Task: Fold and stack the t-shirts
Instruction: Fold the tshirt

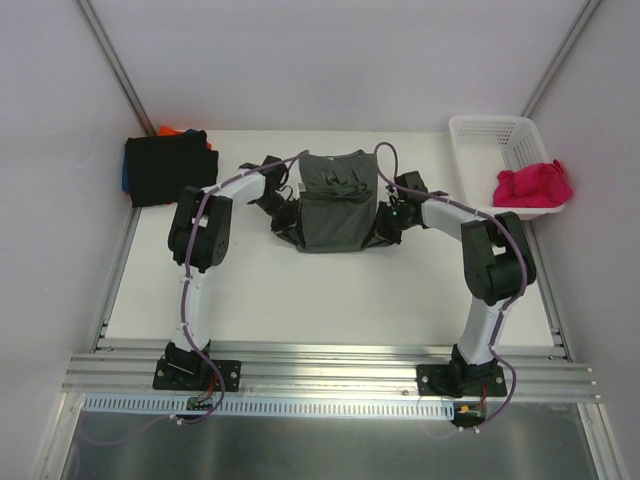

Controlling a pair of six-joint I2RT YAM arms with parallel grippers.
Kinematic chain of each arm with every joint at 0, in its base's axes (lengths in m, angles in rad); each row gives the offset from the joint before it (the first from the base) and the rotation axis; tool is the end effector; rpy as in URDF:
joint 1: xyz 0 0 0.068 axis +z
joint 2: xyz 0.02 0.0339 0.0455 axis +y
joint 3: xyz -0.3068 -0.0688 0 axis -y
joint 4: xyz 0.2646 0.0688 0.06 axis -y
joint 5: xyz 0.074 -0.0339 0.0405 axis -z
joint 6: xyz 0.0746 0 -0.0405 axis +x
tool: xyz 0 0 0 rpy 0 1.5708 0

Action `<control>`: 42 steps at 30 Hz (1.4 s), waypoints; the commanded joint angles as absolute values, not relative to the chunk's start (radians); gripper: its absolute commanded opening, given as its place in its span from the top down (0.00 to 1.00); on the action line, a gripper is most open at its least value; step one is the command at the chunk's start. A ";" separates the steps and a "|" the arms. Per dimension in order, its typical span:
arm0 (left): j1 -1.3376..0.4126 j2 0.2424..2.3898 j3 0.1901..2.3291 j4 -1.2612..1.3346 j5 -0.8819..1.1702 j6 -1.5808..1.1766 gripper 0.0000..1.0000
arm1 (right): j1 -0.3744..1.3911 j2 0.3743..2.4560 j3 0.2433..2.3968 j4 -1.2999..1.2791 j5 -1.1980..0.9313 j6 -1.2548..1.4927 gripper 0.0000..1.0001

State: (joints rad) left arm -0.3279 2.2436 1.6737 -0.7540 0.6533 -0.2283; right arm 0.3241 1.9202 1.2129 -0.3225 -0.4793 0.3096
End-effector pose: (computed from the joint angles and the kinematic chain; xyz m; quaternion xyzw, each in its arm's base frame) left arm 0.4577 -0.2036 0.1320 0.0863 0.9368 -0.3382 0.0247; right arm 0.4036 0.1719 0.1553 -0.0702 0.9356 0.2982 0.1754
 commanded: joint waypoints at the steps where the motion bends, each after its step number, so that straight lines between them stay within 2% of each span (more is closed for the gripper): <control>1: -0.336 2.140 1.648 -0.770 0.683 -0.227 0.88 | 0.318 1.818 1.200 -0.357 -0.491 0.282 0.91; 2: -0.336 2.119 1.638 -0.772 0.678 -0.227 0.95 | 0.314 1.806 1.198 -0.367 -0.491 0.275 0.92; 5: -0.337 2.068 1.635 -0.779 0.672 -0.218 1.00 | 0.311 1.755 1.198 -0.377 -0.500 0.264 0.94; 13: -0.339 1.939 1.638 -0.805 0.627 -0.187 1.00 | 0.311 1.660 1.183 -0.382 -0.500 0.256 0.95; 22: -0.339 1.893 1.712 -0.833 0.594 -0.163 1.00 | 0.307 1.628 1.235 -0.388 -0.500 0.262 0.95; 33: -0.322 2.055 1.942 -0.842 0.545 -0.130 1.00 | 0.284 1.830 1.572 -0.407 -0.496 0.216 0.96; 42: -0.304 2.220 2.141 -0.825 0.471 -0.112 1.00 | 0.273 1.951 1.632 -0.364 -0.476 0.193 0.96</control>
State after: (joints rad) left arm -0.3187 2.2116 2.0735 -0.8238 0.5110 -0.1375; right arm 0.2852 1.9369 1.5818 -0.3897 -0.4831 0.2184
